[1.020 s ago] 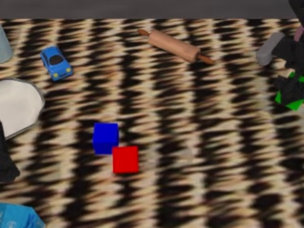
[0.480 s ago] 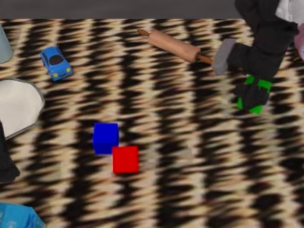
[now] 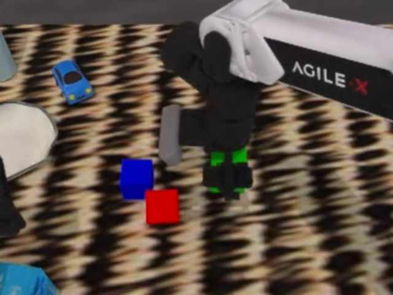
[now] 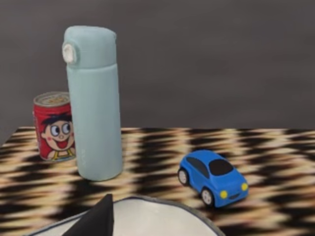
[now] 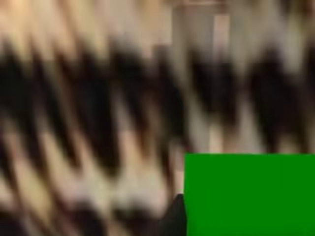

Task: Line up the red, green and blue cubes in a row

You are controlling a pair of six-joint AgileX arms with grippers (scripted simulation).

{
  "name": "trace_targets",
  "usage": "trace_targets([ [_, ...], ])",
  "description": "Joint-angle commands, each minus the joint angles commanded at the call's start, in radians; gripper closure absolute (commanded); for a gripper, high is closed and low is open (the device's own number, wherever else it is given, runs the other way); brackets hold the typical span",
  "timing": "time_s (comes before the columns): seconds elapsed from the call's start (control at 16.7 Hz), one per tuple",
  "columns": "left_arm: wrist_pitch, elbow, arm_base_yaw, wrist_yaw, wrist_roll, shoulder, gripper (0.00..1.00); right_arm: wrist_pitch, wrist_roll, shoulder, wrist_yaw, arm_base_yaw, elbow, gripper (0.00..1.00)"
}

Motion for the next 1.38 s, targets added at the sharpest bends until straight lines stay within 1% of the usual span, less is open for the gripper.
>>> trace_targets([
  [0.12, 0.0, 0.0, 0.0, 0.0, 0.0, 0.0, 0.0, -0.004, 0.0, -0.002, 0.0, 0.034, 0.006, 1.0],
  [0.42, 0.0, 0.0, 0.0, 0.0, 0.0, 0.0, 0.0, 0.0, 0.002, -0.001, 0.0, 0.033, 0.0, 1.0],
  [0.54, 0.0, 0.0, 0.0, 0.0, 0.0, 0.0, 0.0, 0.038, 0.001, 0.004, 0.0, 0.035, -0.029, 1.0],
  [0.9, 0.0, 0.0, 0.0, 0.0, 0.0, 0.0, 0.0, 0.233, 0.002, 0.043, 0.001, 0.035, -0.182, 1.0],
  [1.2, 0.0, 0.0, 0.0, 0.0, 0.0, 0.0, 0.0, 0.247, 0.001, 0.047, 0.001, 0.036, -0.196, 1.0],
  [1.38, 0.0, 0.0, 0.0, 0.0, 0.0, 0.0, 0.0, 0.247, 0.001, 0.047, 0.001, 0.036, -0.196, 0.77],
])
